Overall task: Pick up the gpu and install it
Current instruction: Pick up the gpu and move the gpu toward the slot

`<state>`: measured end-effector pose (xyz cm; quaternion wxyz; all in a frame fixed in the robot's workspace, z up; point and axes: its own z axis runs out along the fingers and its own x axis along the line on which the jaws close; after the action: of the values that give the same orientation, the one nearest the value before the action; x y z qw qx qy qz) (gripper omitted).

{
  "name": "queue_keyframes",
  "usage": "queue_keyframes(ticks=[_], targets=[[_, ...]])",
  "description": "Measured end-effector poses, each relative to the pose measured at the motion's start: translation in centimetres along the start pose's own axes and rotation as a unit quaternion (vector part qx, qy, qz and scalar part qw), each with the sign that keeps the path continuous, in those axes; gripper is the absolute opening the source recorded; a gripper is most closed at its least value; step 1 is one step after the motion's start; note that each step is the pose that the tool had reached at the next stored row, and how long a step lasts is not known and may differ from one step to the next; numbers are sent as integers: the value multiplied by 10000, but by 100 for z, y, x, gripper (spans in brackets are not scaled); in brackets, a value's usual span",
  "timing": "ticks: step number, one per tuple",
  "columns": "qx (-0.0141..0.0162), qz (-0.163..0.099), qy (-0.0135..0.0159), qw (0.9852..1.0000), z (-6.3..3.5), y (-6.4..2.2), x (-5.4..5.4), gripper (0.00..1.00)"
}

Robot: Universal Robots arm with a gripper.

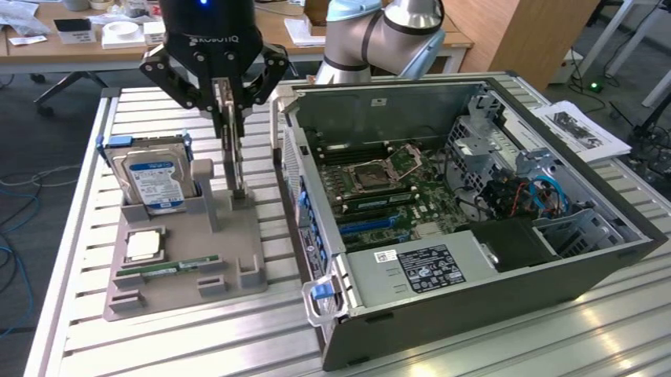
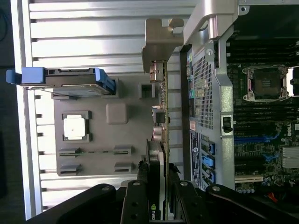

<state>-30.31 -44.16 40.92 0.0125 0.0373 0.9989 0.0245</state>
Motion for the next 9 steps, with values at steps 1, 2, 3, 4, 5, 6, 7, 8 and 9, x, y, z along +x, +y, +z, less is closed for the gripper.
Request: queue_keyframes(ticks=[1, 2, 3, 4, 5, 6, 7, 8, 9], targets=[[0, 0, 0, 10000, 1, 1, -7, 27], [-1, 1, -1, 10000, 2, 2, -16, 27], [-1, 1, -1, 10000, 2, 3, -28, 27], [0, 1, -1, 10000, 2, 5, -40, 27], [-1, 1, -1, 10000, 3, 6, -54, 27], [0, 1, -1, 10000, 3, 8, -71, 27], [-1, 1, -1, 10000, 4, 10, -89, 27], [-1, 1, -1, 10000, 5, 12, -108, 27], [-1, 1, -1, 10000, 5, 13, -128, 27]])
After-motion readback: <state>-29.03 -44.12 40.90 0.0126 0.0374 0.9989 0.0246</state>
